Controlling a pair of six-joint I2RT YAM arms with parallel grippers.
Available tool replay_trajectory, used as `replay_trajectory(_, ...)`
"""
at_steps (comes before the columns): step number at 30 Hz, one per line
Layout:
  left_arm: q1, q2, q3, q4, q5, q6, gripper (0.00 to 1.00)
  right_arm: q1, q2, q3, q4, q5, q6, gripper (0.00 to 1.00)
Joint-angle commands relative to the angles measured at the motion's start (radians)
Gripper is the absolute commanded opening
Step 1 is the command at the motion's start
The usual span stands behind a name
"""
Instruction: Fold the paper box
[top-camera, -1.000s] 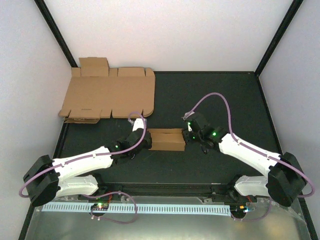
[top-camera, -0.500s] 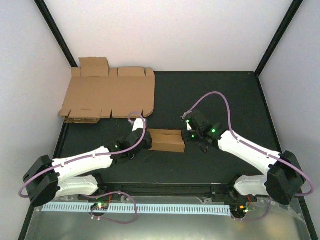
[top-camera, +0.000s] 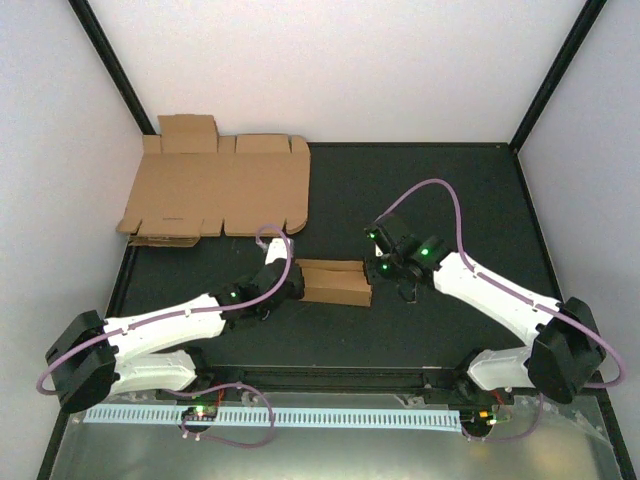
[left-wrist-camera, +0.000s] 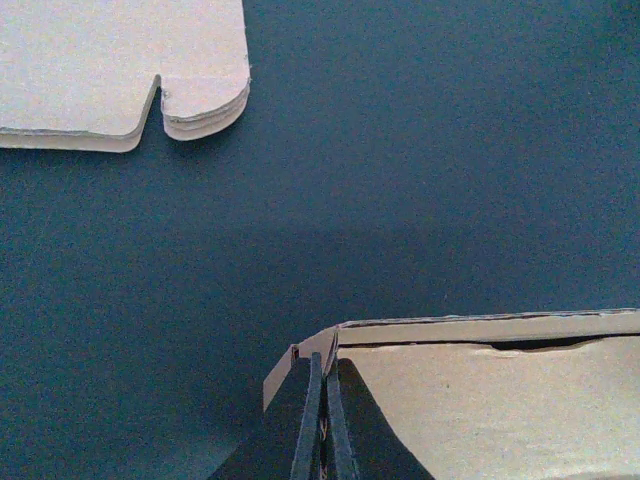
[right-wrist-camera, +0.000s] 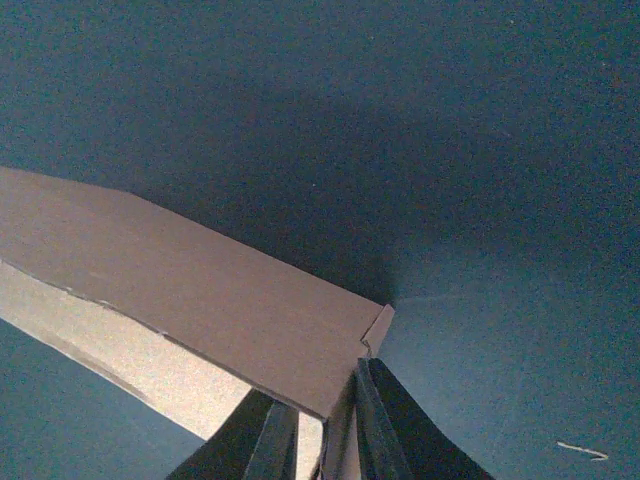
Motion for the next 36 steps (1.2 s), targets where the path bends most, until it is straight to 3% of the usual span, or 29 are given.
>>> replay_trajectory(1, -0.021, -0.004, -0.024, -0.043, 0.044, -0.039, 0.02, 0.003, 0.024, 0.041, -0.012, -0.006, 0.092, 0.20)
replay_trajectory(7, -0.029, -0.005, -0.034, -0.025, 0.043, -0.058, 0.02, 0.003, 0.044, 0.025, 0.009, -0.004, 0.188, 0.18)
replay_trajectory(30, -0.032, -0.009, -0.039, -0.035, 0.028, -0.068, 0.02, 0.003, -0.054, -0.081, 0.021, 0.001, 0.186, 0.15)
replay_trajectory(36, -0.034, -0.001, -0.034, -0.036, 0.029, -0.069, 0.02, 0.004, -0.060, -0.068, 0.008, -0.002, 0.145, 0.25)
